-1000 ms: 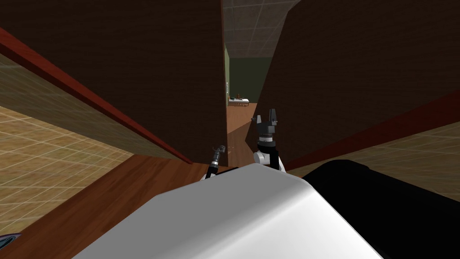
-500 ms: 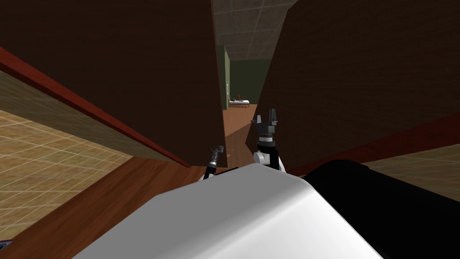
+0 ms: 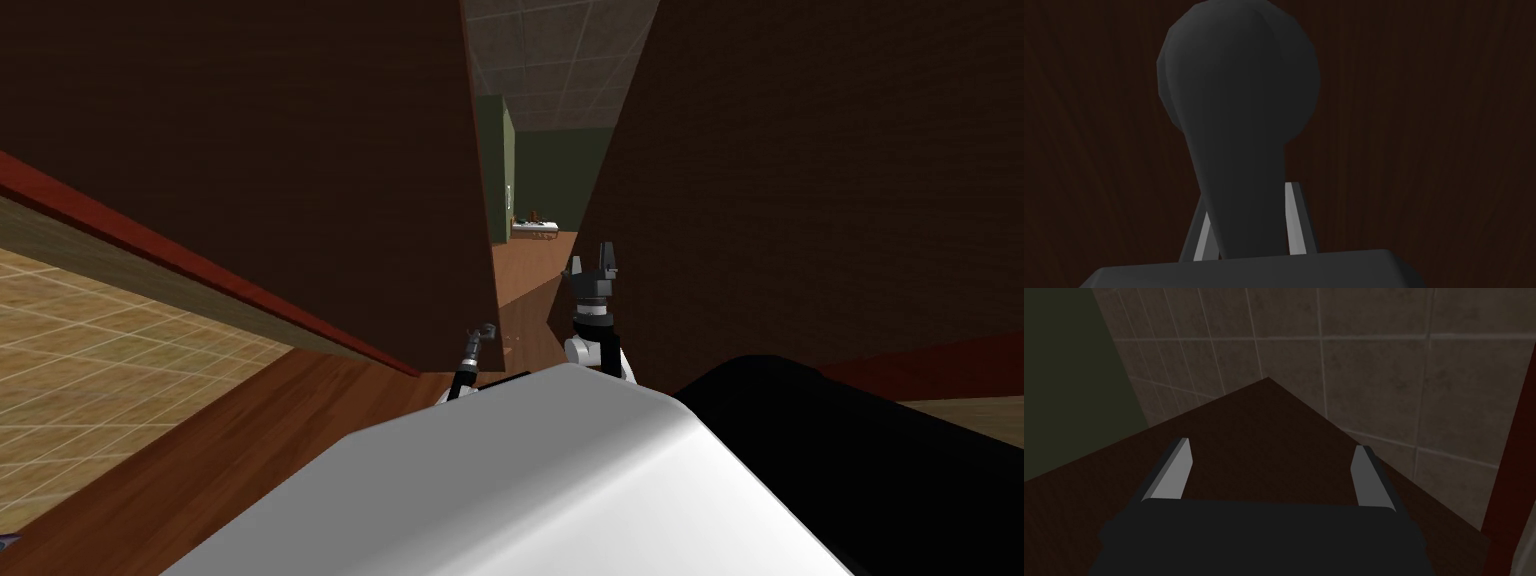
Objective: Push the door open
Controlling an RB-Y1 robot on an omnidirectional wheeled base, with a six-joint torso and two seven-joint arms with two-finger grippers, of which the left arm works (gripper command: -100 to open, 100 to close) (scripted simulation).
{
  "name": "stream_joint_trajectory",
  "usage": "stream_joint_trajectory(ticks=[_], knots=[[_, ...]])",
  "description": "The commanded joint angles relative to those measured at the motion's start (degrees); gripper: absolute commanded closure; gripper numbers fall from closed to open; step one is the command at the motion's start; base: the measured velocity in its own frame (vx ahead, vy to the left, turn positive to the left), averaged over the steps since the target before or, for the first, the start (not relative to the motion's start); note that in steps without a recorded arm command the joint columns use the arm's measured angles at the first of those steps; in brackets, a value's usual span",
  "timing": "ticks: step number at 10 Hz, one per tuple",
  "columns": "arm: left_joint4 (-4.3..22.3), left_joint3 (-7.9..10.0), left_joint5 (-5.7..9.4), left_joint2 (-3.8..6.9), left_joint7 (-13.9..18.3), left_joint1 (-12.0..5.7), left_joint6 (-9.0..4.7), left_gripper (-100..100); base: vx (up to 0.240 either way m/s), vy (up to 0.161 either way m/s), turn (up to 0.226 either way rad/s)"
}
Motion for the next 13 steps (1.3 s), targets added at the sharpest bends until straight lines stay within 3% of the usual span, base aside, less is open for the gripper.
stream_joint_trajectory(ticks=[1, 7, 13], knots=[[1.6, 2.01, 0.65, 0.68, 0.0, -0.97, -1.02, 100, 0.177, -0.147, 0.1], [2.2, 6.59, 2.14, 1.02, -0.5, -1.63, -1.22, 100, 0.148, -0.145, 0.067], [2.9, 11.46, 3.71, -0.26, -1.1, -2.33, -1.44, 100, 0.155, -0.152, 0.086]])
